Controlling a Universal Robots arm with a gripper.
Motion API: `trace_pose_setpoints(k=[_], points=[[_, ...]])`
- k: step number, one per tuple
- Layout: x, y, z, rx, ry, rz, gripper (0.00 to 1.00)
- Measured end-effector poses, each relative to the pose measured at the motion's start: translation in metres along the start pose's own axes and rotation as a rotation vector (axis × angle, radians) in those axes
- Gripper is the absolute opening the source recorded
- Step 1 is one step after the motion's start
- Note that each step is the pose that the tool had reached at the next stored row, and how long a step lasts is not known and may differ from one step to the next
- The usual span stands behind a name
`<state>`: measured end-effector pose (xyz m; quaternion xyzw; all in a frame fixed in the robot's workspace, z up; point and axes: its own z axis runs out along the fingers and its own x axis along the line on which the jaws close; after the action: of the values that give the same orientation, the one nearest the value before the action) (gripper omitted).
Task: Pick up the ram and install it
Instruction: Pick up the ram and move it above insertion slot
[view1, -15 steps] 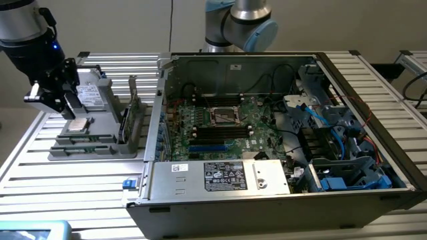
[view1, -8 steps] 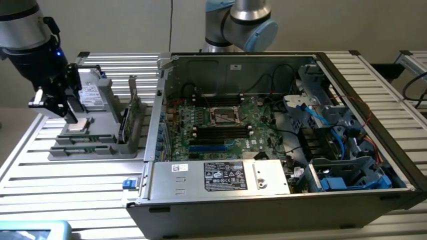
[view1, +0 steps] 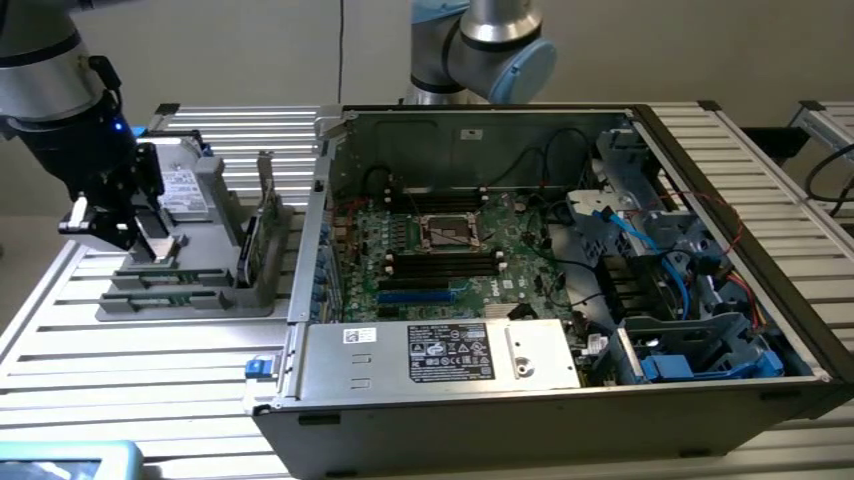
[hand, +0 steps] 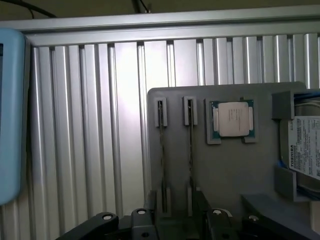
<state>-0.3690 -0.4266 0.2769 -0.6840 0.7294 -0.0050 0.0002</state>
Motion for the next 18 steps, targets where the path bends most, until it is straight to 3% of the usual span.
trace_pose_setpoints(k=[18], points=[[0.001, 0.0048, 0.0325, -0.0003, 0.0002, -0.004, 0.42]])
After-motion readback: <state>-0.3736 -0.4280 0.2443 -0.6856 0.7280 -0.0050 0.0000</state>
